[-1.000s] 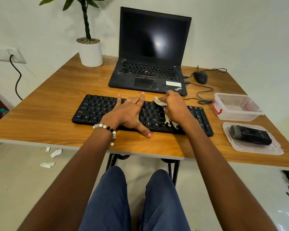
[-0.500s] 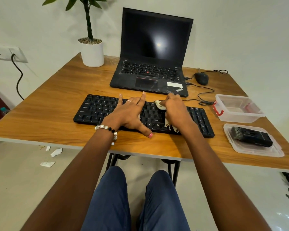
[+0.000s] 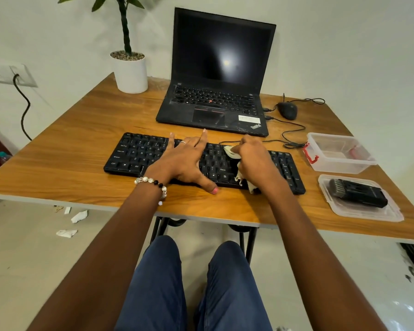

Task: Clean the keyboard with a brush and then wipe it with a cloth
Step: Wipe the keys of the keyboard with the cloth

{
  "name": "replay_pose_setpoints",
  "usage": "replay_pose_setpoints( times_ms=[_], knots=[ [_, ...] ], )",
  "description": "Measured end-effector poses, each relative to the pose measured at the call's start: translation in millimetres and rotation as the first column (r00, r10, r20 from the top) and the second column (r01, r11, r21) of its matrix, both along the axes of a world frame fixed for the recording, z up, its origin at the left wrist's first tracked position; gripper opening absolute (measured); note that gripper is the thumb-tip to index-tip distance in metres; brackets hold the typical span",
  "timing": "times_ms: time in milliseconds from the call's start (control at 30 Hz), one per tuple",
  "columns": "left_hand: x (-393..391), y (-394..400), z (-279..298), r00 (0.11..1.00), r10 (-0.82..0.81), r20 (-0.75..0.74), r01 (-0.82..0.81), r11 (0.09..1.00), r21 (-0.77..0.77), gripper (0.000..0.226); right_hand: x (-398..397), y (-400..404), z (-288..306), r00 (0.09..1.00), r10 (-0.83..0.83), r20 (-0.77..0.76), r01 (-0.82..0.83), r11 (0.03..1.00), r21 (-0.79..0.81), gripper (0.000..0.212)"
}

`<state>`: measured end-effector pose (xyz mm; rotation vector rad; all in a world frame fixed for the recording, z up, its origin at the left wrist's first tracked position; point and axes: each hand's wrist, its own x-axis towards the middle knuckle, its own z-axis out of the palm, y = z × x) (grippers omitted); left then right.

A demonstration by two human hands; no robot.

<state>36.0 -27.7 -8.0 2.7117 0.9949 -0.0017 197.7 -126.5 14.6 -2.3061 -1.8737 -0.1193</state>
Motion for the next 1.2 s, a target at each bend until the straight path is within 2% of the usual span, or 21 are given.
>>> replay_pose_setpoints(
  times_ms=[100,267,333,567,700,900,1000,1100,1200],
  knots=[
    [0.6,-0.2,-1.3,1.0,-0.003,0.004,0.003,1.0,0.016,0.153,-28.0,-0.2,-3.9,1.0,0.015,-0.025,-0.015,1.0,0.006,0.038],
    [0.2,0.1,-1.7,1.0,-0.005,0.024,0.005,1.0,0.019,0.15,-38.0,-5.4,4.5,0.967,0.24,-0.08,-0.247,0.965,-0.085,0.048],
    [0.6,-0.8,-1.7,1.0,-0.012,0.023,0.011,1.0,0.02,0.15,-27.2,-9.7,5.7,0.962,0.262,-0.079,-0.269,0.959,-0.093,0.05],
    [-0.9,-0.1,-2.5,1.0,-0.01,0.01,0.01,1.0,0.018,0.152,-7.9,-20.0,9.0,1.0,-0.015,-0.013,0.014,0.997,-0.072,0.047],
    [-0.5,0.5,-3.9,1.0,-0.004,0.019,0.003,1.0,0.029,0.151,-39.9,-17.9,4.1,0.998,0.002,-0.056,-0.006,0.998,-0.064,0.038],
    [0.2,0.9,-6.4,1.0,-0.008,0.027,0.007,1.0,0.022,0.152,-40.8,-25.7,7.1,0.98,0.16,-0.116,-0.173,0.978,-0.117,0.051],
    [-1.1,0.3,-4.9,1.0,-0.011,0.02,0.01,1.0,0.022,0.154,-22.2,-33.5,8.3,0.99,0.114,-0.081,-0.124,0.984,-0.129,0.052],
    [-1.0,0.3,-3.1,1.0,-0.009,0.017,0.008,1.0,0.017,0.153,-20.2,-33.8,8.0,0.999,-0.02,-0.027,0.018,0.996,-0.085,0.046],
    [-0.8,-1.0,-3.3,1.0,-0.004,0.014,0.003,1.0,0.027,0.152,-40.2,-31.7,3.9,0.993,-0.102,-0.058,0.099,0.993,-0.058,0.041]
  ],
)
